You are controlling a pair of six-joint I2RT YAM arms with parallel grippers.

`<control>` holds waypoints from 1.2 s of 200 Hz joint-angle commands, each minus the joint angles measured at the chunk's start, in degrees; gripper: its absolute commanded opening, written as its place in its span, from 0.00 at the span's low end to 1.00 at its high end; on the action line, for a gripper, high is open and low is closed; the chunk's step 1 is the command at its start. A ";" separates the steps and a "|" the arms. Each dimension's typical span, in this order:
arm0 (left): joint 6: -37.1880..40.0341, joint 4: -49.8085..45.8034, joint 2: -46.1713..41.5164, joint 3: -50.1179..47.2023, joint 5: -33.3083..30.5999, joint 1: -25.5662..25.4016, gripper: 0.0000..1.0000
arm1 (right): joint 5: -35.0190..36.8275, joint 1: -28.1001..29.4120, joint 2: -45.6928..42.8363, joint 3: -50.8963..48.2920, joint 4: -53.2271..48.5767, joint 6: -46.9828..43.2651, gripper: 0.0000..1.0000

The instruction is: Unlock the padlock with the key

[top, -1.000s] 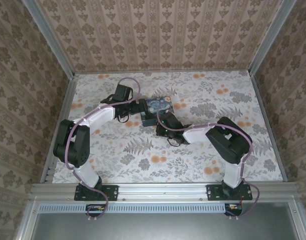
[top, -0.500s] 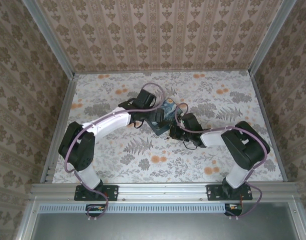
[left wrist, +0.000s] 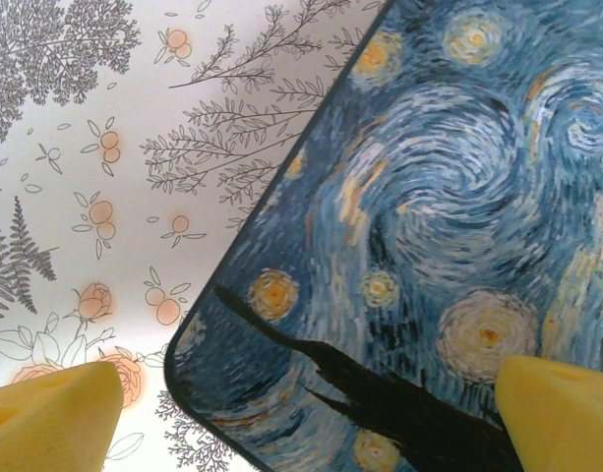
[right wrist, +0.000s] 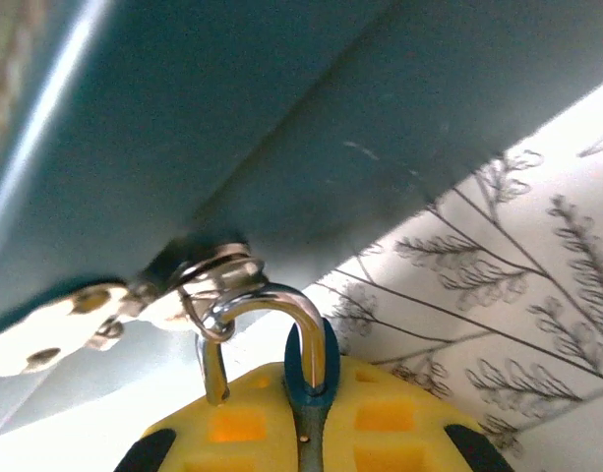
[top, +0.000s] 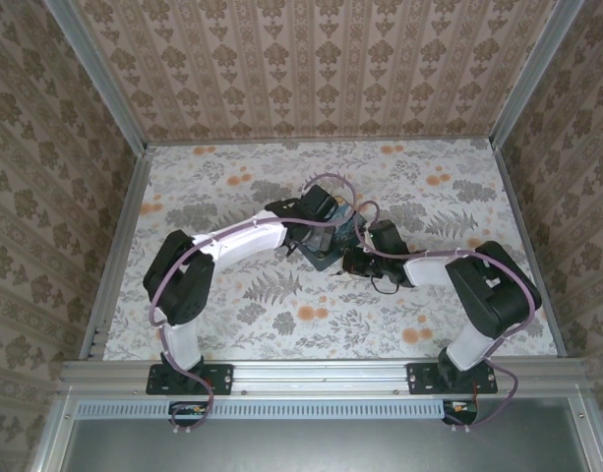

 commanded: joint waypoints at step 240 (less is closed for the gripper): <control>4.83 -7.86 9.99 1.84 -1.33 -1.67 0.94 | -12.95 -13.92 2.90 -1.06 10.10 7.43 0.00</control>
